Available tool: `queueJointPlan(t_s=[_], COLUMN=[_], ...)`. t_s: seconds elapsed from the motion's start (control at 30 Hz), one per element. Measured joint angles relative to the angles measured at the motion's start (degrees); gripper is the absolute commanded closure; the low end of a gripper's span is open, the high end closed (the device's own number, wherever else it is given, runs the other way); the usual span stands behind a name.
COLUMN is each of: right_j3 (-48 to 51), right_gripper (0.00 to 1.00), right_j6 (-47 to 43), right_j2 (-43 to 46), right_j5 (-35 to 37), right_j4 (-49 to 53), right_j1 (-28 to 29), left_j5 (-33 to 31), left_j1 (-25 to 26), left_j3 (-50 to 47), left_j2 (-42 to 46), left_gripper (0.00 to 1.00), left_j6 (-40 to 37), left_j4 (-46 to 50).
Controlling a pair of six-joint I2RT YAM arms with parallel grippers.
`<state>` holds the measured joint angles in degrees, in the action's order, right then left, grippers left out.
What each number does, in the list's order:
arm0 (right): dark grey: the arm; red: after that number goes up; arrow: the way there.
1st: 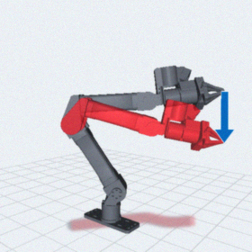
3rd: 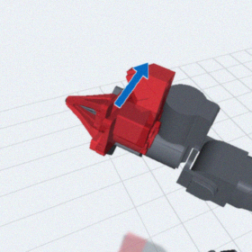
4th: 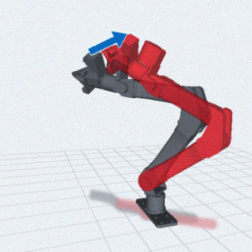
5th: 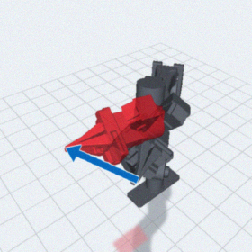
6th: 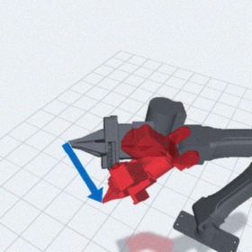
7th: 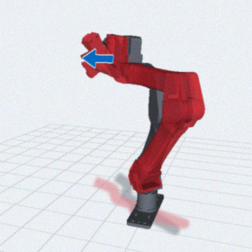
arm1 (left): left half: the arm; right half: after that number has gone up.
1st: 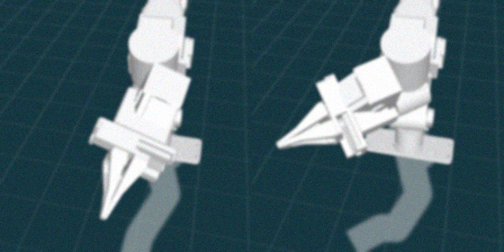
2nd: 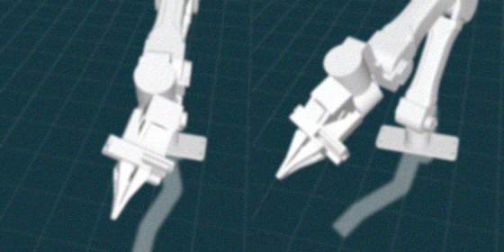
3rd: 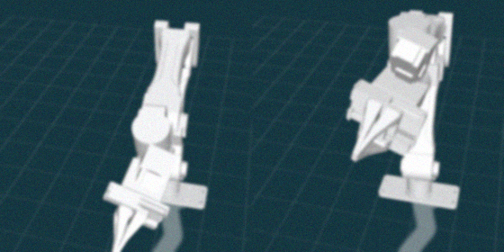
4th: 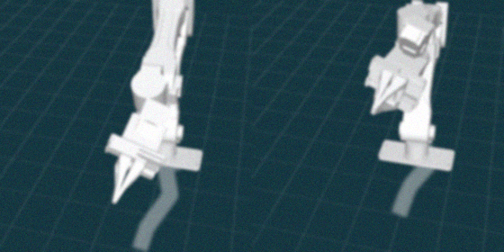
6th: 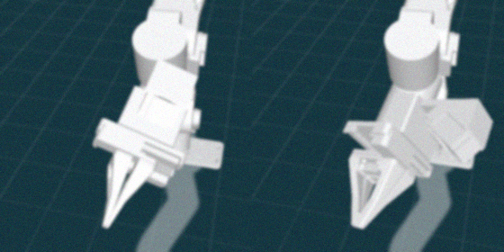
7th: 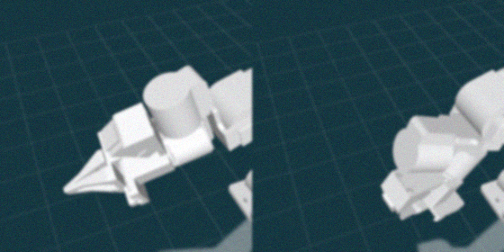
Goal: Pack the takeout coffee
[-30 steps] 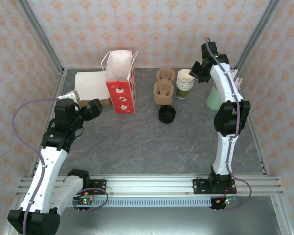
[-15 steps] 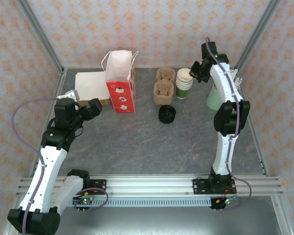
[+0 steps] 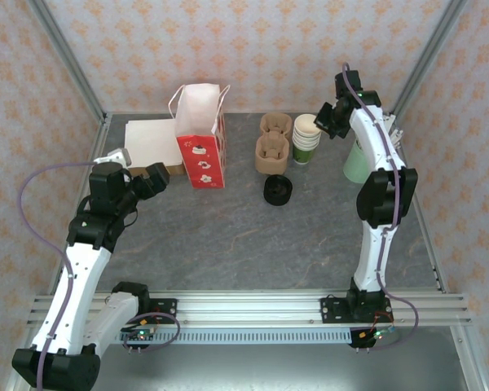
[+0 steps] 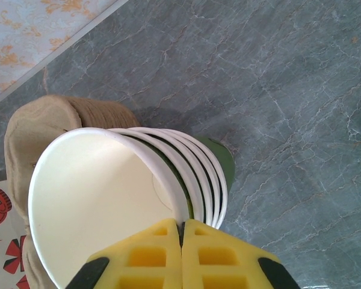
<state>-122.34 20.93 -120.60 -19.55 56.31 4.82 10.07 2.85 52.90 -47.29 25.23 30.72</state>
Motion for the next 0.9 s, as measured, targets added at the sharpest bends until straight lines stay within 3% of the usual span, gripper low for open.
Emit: queueJointPlan(t_s=[0.5,0.9], right_j3=[4.9,6.8], right_gripper=[0.94,0.94], right_j6=[0.1,1.1], right_j2=[7.8,16.9], right_j5=[-1.4,-3.8], right_j4=[-4.9,-4.9], right_j1=[-0.5,-0.5], left_j5=[0.7,7.4], left_j1=[0.0,0.0], left_j3=[0.9,4.1], left_j2=[0.0,0.0], left_gripper=[0.00,0.00], left_j6=[0.0,0.7], left_j4=[0.0,0.1])
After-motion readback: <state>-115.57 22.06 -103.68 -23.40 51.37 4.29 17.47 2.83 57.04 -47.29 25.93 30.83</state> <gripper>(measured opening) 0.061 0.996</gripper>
